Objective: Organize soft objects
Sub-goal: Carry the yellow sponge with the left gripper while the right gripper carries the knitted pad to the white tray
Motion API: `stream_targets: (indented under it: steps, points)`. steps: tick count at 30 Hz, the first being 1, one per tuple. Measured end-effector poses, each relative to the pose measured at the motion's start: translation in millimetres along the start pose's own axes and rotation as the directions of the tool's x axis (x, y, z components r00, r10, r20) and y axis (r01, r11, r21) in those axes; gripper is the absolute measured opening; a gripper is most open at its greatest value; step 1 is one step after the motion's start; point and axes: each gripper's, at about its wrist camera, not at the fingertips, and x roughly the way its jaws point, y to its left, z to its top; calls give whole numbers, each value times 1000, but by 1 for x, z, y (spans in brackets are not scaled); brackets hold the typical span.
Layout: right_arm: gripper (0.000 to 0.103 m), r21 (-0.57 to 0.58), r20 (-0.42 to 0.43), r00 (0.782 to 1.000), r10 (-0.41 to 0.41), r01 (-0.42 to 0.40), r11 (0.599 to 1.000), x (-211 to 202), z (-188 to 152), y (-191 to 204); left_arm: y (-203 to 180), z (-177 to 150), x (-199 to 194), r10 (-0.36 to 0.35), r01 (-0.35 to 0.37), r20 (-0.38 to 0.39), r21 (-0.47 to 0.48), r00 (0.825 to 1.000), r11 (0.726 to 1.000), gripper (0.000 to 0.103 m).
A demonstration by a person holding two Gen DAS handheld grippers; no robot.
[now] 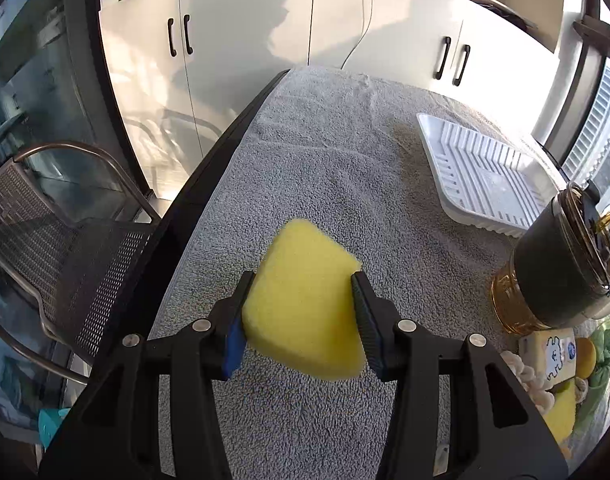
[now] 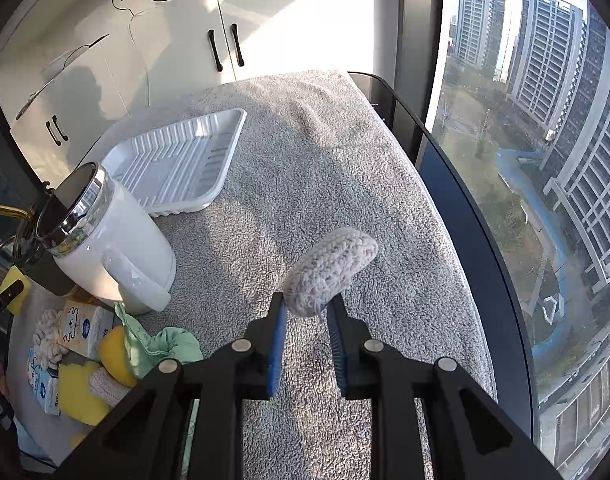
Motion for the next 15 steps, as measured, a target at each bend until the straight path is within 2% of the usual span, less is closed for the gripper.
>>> stream_targets:
  steps: [6,11,15]
  points:
    - [23,-102,44,994,-96,100,990,38,55,3,-10,49,34,15,-17,42,54,999,998,45]
    - [23,-134,18,998,-63,65,989,71,96,12,-30,78,62,-35,32,29,95,999,995,45]
    - [23,-185,27,999,-43,47,982,84,119,35,-54,100,76,-87,84,25,128,996,988,45]
